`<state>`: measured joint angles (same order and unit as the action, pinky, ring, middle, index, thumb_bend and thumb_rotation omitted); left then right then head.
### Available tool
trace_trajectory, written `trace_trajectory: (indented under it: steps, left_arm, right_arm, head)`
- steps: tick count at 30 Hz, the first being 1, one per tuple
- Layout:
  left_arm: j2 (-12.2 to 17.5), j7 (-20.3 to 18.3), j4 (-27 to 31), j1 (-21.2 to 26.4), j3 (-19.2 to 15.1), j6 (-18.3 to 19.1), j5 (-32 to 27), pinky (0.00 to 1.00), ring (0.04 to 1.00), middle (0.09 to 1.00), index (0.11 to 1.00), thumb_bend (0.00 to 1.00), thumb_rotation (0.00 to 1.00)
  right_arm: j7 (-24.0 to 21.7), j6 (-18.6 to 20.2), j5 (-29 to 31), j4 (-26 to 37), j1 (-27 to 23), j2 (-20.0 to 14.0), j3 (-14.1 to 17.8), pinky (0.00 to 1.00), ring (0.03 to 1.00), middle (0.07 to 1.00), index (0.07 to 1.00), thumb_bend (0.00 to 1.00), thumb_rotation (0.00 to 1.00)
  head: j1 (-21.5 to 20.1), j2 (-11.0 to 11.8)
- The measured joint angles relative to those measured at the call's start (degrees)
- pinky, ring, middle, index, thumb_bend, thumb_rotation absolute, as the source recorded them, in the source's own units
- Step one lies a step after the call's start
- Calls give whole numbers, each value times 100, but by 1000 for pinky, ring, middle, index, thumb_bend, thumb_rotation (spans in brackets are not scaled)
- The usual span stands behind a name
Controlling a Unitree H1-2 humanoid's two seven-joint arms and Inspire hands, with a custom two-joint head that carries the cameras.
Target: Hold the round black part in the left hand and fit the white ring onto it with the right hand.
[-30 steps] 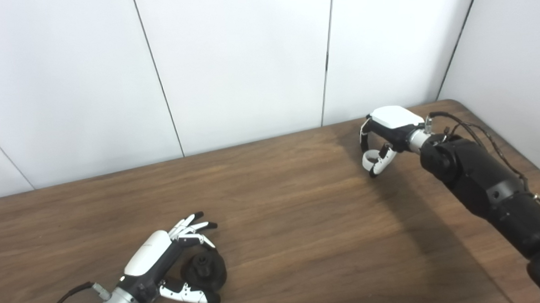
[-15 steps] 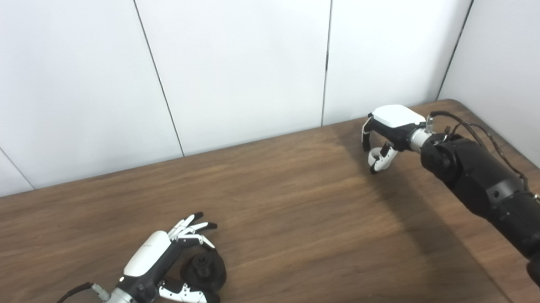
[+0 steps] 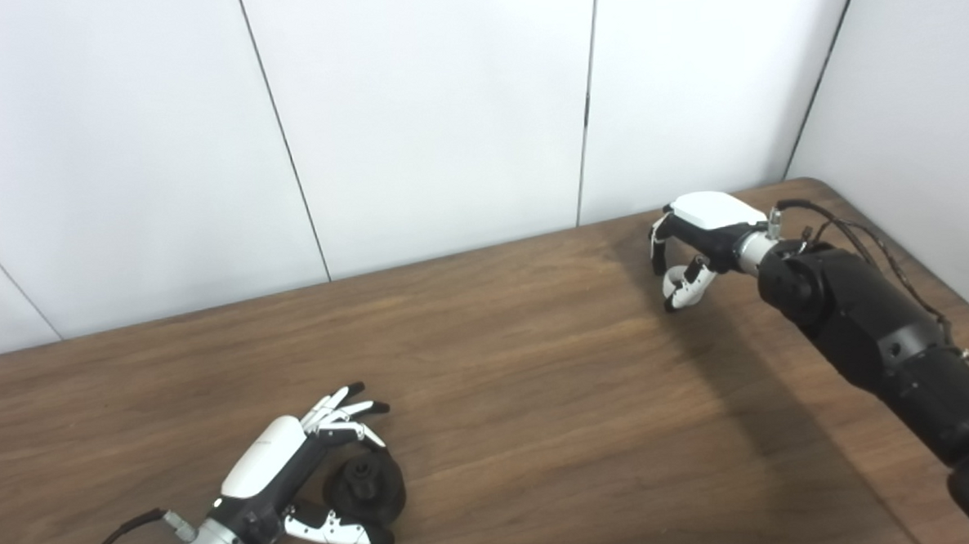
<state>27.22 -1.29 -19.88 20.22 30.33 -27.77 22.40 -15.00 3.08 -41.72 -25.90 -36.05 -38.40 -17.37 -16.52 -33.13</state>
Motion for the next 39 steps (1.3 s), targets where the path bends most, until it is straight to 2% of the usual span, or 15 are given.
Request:
trace_trajectory:
  steps: [1, 2, 3, 4, 6, 23, 39]
  left_arm:
    - [0, 0, 0, 1, 1, 0, 0, 1000, 1000, 879, 479, 526, 61]
    - [0, 0, -1, 1, 1, 0, 0, 1000, 1000, 879, 479, 526, 60]
    - [0, 0, -1, 1, 2, 0, 0, 1000, 1000, 877, 479, 526, 60]
    - [0, 0, -2, 2, 4, 0, 0, 1000, 1000, 875, 479, 526, 60]
    - [0, 0, -2, 2, 4, 0, 0, 1000, 1000, 873, 479, 526, 61]
    - [2, -15, -8, 4, 2, -2, -30, 1000, 1000, 875, 479, 526, 61]
    - [3, -29, -7, 3, 0, -2, -38, 1000, 1000, 873, 479, 526, 60]
  right_arm:
    - [-15, 27, 3, 13, 5, 0, 7, 1000, 994, 859, 494, 524, 149]
    - [-26, 44, 5, 20, 7, 0, 14, 1000, 996, 861, 558, 746, 171]
    - [-31, 55, 5, 21, 8, 0, 19, 1000, 998, 865, 596, 864, 186]
    - [-33, 59, 5, 21, 8, -1, 26, 1000, 1000, 870, 623, 939, 197]
    - [-37, 64, 5, 22, 8, -9, 43, 1000, 1000, 874, 638, 980, 205]
    - [0, 82, -50, 154, 138, -76, 115, 1000, 1000, 919, 668, 995, 228]
    - [-44, 141, -118, 211, 222, -262, 140, 1000, 1000, 905, 656, 967, 219]
  head:
    - [0, 9]
    - [0, 9]
    - [0, 17]
    - [0, 9]
    - [0, 9]
    - [-26, 9]
    - [-44, -9]
